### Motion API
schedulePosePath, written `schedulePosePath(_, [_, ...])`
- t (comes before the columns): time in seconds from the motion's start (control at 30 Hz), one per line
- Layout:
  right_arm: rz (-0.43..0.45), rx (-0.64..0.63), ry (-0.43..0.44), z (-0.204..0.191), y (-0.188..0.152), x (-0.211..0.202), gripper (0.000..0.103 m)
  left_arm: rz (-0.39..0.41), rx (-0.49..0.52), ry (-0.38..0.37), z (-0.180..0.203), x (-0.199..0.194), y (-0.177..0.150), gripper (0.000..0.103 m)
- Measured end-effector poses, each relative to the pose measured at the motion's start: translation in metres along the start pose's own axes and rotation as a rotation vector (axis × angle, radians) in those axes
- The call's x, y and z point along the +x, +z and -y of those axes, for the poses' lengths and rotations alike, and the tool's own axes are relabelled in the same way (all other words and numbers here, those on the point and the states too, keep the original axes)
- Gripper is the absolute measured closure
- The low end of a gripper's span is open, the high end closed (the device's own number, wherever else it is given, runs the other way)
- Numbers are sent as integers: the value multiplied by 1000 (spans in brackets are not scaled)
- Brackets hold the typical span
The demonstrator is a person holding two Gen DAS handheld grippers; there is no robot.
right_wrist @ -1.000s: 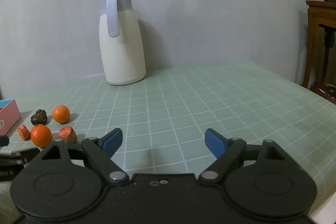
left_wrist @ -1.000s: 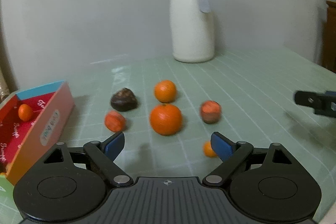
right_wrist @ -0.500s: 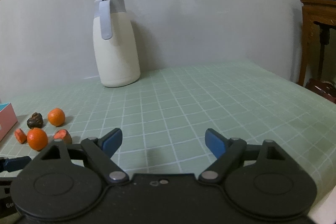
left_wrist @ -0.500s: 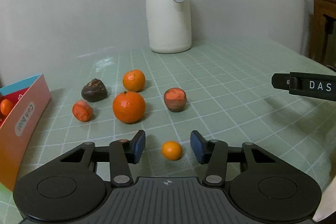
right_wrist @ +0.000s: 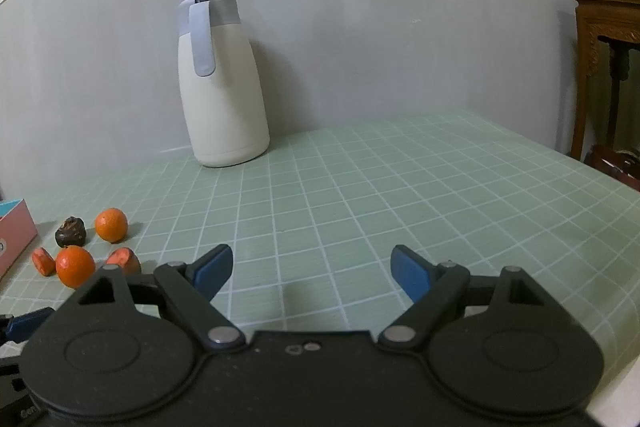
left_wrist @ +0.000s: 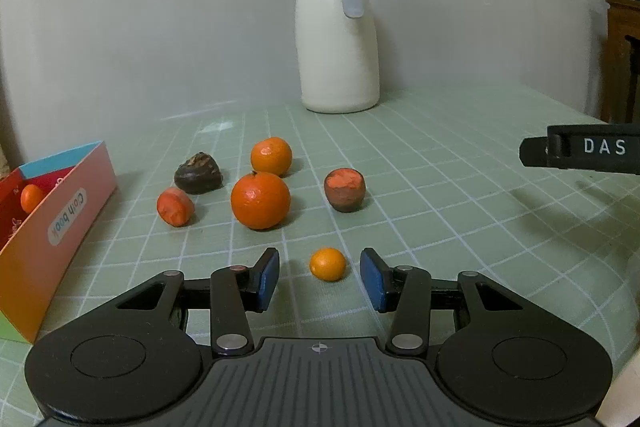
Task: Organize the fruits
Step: 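Close the left gripper on the small kumquat and lift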
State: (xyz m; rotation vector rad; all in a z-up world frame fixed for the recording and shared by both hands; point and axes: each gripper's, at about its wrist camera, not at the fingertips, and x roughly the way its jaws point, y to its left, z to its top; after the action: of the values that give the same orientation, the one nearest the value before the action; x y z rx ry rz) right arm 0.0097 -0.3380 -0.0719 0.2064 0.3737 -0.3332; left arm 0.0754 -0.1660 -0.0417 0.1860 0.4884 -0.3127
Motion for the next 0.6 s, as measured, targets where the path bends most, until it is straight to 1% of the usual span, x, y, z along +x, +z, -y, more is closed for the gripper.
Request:
schedulePosePath(0.07, [-2, 3, 1, 0, 0, 0, 17, -5, -18, -5, -1, 2, 1, 57])
schedulePosePath(0.1, [-3, 2, 1, 0, 0, 0, 17, -6, -28, -8, -2, 2, 1, 59])
schedulePosePath(0.13, [-3, 1, 0, -1, 0, 0, 17, -5, -30, -7, -2, 1, 0, 71])
schedulePosePath(0.17, [-3, -1, -1, -1, 0, 0, 17, -4, -23, -3, -1, 1, 0, 79])
schedulePosePath(0.23, [-3, -5, -6, -1, 1, 0, 17, -4, -20, 1, 0, -2, -2, 82])
schedulePosePath(0.3, [-2, -7, -14, -2, 1, 0, 17, -1, -26, 6, 0, -4, -4, 83])
schedulePosePath(0.6, [0, -4, -3, -3, 1, 0, 17, 0, -36, 8, 0, -4, -3, 83])
